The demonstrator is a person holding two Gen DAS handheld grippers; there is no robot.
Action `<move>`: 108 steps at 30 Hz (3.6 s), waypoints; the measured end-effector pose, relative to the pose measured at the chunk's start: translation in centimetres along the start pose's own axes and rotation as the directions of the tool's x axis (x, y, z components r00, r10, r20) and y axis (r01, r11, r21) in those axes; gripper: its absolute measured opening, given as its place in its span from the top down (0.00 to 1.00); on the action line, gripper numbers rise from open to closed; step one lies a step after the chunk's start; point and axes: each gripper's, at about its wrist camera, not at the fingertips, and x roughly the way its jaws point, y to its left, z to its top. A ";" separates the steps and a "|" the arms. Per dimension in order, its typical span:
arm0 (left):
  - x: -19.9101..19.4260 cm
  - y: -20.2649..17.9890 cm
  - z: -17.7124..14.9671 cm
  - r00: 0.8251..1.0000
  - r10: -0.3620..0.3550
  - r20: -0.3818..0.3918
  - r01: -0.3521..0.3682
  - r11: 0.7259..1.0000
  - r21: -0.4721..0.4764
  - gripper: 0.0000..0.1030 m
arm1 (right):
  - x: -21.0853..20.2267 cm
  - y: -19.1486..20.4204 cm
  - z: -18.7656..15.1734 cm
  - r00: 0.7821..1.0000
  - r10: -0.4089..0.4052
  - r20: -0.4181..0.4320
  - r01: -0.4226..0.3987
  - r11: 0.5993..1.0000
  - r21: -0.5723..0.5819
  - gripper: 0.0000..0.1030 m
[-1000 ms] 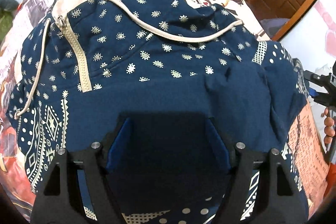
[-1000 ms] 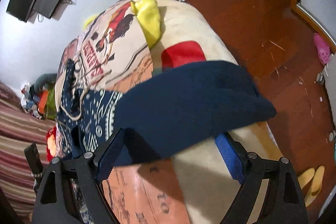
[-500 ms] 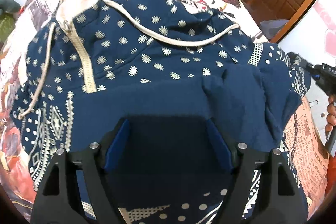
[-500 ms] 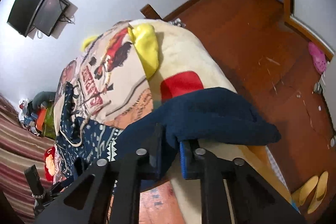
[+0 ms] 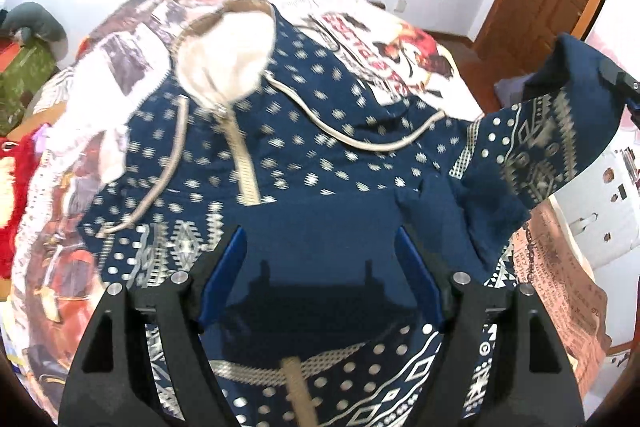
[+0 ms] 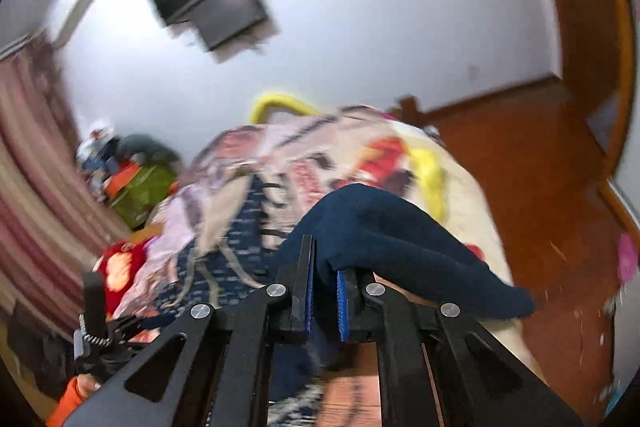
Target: Fold large clothes
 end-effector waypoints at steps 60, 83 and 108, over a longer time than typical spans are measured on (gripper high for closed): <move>12.6 -24.2 3.7 0.993 0.071 -0.093 -0.015 0.867 0.498 0.69 | -3.0 -7.4 -7.1 0.942 -0.319 -0.100 0.291 0.930 -0.225 0.21; -3.8 -1.3 4.2 0.992 0.006 0.125 -0.015 0.997 0.074 0.92 | -2.4 0.3 -7.3 0.968 -0.239 -0.081 0.204 0.930 -0.307 0.21; -0.5 15.6 -3.7 0.999 -0.031 -0.044 0.019 0.969 -0.246 0.36 | 6.3 7.5 -9.6 0.946 -0.250 -0.207 0.152 0.905 -0.398 0.21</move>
